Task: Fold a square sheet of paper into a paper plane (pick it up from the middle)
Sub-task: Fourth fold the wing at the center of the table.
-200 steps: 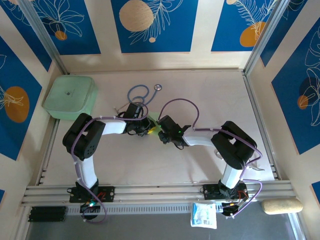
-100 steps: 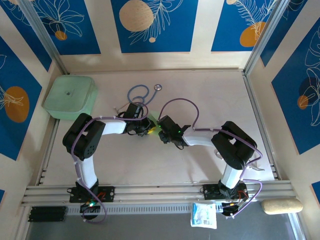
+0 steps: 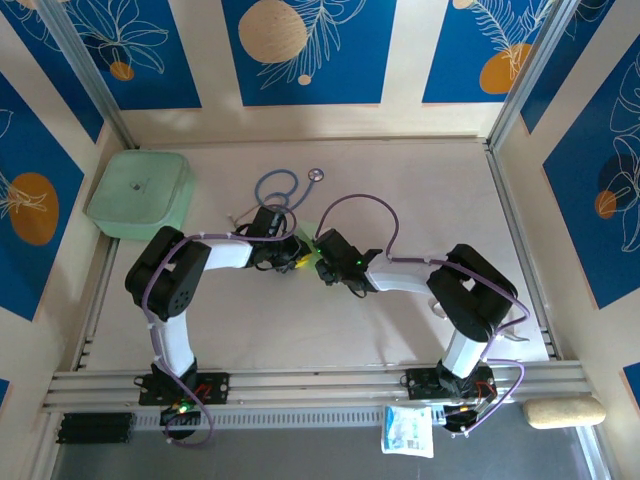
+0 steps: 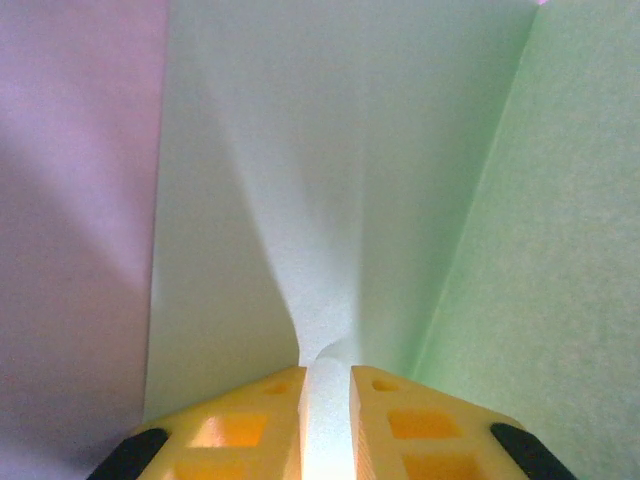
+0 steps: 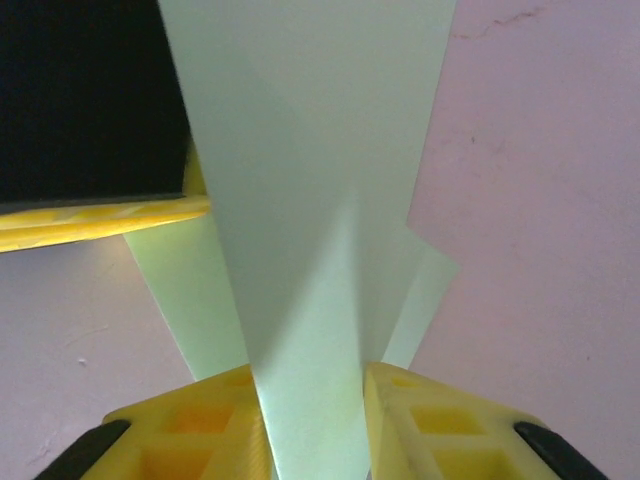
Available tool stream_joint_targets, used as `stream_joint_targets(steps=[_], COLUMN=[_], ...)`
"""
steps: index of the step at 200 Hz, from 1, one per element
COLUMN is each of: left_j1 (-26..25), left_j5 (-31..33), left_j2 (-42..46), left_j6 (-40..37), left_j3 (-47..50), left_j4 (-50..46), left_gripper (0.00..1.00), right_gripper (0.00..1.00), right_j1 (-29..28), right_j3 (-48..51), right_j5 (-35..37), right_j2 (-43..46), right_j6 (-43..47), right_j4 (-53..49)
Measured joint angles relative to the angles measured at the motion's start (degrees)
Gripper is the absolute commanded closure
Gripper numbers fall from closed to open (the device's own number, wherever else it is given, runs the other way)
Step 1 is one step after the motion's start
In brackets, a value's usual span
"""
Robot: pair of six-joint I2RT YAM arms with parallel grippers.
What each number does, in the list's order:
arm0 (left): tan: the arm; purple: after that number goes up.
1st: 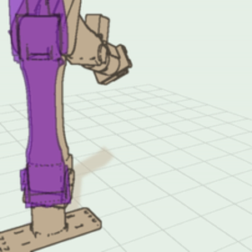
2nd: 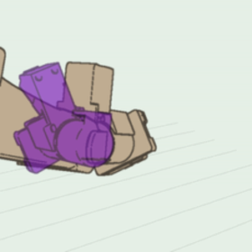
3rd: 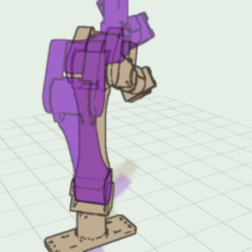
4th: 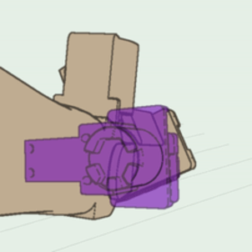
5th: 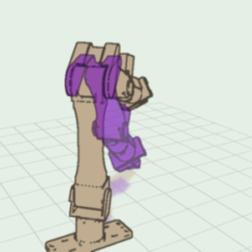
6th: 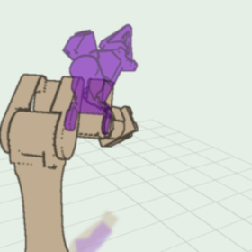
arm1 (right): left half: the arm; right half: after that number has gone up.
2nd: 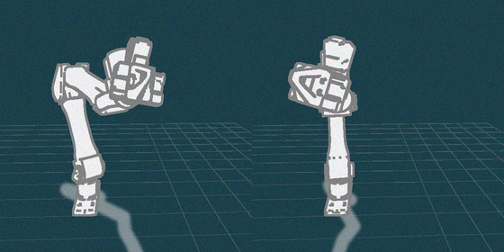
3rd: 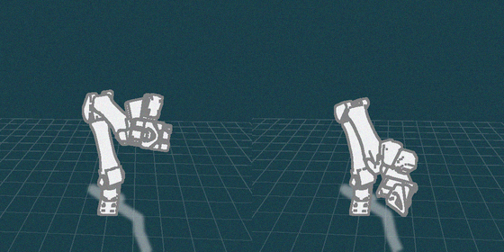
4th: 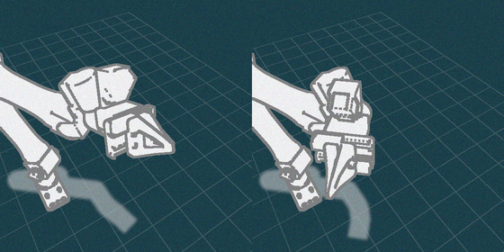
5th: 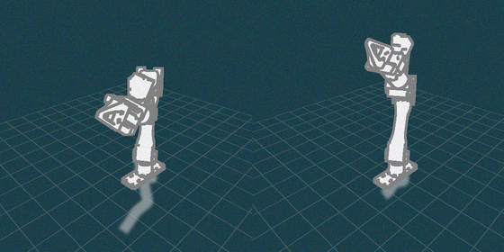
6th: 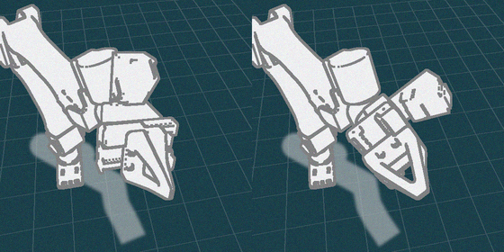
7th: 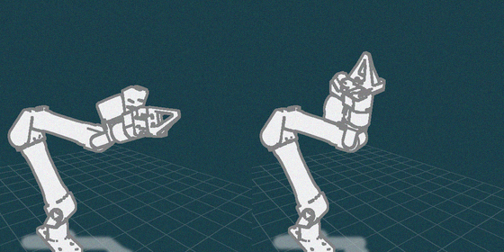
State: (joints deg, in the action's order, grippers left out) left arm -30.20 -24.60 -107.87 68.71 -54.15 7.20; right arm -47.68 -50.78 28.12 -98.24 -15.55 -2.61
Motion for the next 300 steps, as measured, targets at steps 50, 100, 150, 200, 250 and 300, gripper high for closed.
stream_joint_targets(steps=[50, 100, 150, 200, 250, 300], left_j1=[0.0, 0.0, 0.0, -0.1, -0.1, -0.1], left_j5=[0.0, 0.0, 0.0, 2.4, 5.2, 4.9], left_j2=[0.0, 0.0, 0.1, 3.4, 7.6, 7.6], left_j6=[0.0, 0.0, 0.0, -0.5, -2.5, -3.1], left_j3=[0.0, 0.1, 0.1, 1.7, 3.6, 3.8], left_j4=[0.1, 0.1, 0.0, -3.5, -6.2, -5.0], left_gripper=[0.81, 0.82, 0.80, 0.76, 0.76, 0.76], right_gripper=[0.84, 0.90, 0.92, 0.93, 0.93, 0.93], right_j1=[0.0, 0.1, 1.0, 3.3, 6.6, 9.0], right_j3=[-0.3, -0.6, -0.6, -0.6, -1.1, -1.6], right_j5=[-0.7, -3.3, -6.8, -12.2, -20.0, -26.9], right_j2=[0.0, 0.0, -0.2, -0.2, -0.8, -2.1], right_j6=[-0.4, -0.3, -0.3, -0.6, -1.9, -3.2], right_j4=[-0.2, -0.2, -0.3, -1.5, -1.9, -1.8])
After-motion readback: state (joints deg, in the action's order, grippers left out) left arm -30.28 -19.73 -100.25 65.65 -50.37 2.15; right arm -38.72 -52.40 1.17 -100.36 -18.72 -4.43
